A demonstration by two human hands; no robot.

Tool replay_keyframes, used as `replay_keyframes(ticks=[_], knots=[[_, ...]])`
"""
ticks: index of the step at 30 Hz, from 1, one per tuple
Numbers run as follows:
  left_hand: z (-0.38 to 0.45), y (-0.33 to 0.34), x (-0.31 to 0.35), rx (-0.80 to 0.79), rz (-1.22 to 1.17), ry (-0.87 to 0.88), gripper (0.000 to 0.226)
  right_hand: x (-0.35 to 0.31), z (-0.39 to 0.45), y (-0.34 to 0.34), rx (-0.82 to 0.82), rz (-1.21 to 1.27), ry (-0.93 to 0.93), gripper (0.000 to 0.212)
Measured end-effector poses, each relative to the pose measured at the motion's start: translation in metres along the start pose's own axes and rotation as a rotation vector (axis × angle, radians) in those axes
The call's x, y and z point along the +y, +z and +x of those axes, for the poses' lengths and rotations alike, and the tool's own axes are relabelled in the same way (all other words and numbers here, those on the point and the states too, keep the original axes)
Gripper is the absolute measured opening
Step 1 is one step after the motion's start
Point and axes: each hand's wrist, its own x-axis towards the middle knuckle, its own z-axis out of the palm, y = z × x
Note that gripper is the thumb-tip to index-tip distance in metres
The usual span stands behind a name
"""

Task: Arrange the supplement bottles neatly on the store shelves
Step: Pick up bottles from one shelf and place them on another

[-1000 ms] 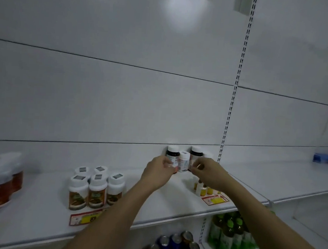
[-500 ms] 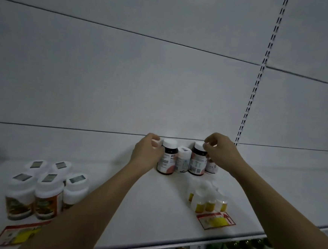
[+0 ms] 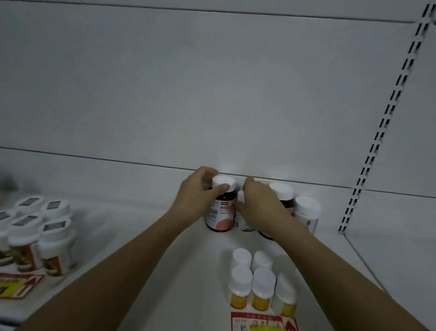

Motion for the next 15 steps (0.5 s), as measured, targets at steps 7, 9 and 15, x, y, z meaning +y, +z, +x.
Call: replay_keyframes(ticks=[7,9,15], knots=[[-0.005,-0.022,-0.015,0.007,0.072,0.043,0.015,0.007,0.001,-0.001,-0.038,-0.14,-0.082,0.031],[-0.005,-0.029,-0.015,-0.037,0.06,0.04,0.015,0.008,0.001,-0.003,-0.077,-0.179,-0.095,0.034],[-0.012,-0.029,-0.014,-0.074,0.034,0.001,0.036,0.011,0.001,-0.008,-0.092,0.008,-0.129,0.047]])
